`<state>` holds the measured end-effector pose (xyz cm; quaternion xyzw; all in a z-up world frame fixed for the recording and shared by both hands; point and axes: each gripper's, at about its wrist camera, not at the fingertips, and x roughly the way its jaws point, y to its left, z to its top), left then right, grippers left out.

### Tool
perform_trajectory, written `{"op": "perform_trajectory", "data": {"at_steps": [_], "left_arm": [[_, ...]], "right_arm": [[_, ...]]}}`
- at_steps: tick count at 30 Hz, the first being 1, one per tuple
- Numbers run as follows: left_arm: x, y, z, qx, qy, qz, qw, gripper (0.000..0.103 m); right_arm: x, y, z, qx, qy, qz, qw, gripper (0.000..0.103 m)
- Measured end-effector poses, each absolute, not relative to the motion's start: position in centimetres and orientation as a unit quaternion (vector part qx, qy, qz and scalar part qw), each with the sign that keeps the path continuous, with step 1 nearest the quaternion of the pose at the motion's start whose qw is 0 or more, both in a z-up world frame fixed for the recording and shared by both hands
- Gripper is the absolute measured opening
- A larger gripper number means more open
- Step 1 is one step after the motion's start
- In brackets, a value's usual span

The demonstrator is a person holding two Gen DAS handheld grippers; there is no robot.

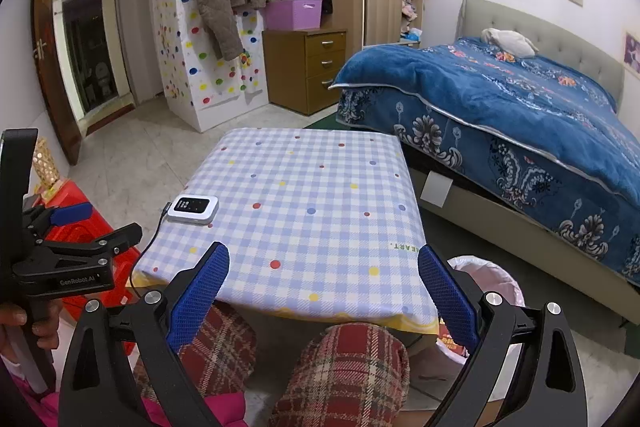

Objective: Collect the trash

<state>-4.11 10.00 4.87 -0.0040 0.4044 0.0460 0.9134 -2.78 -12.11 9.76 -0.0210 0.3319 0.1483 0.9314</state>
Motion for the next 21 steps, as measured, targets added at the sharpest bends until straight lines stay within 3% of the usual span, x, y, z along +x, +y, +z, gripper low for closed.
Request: {"op": "perform_trajectory", "data": {"at_steps": [21], "left_arm": [[-4.05, 10.08, 4.79, -0.005, 0.407, 0.045, 0.912, 0.096]], "right_arm": [[-2.72, -11.99, 9.75, -0.022, 0.333, 0.147, 0.931, 0.094]]}}
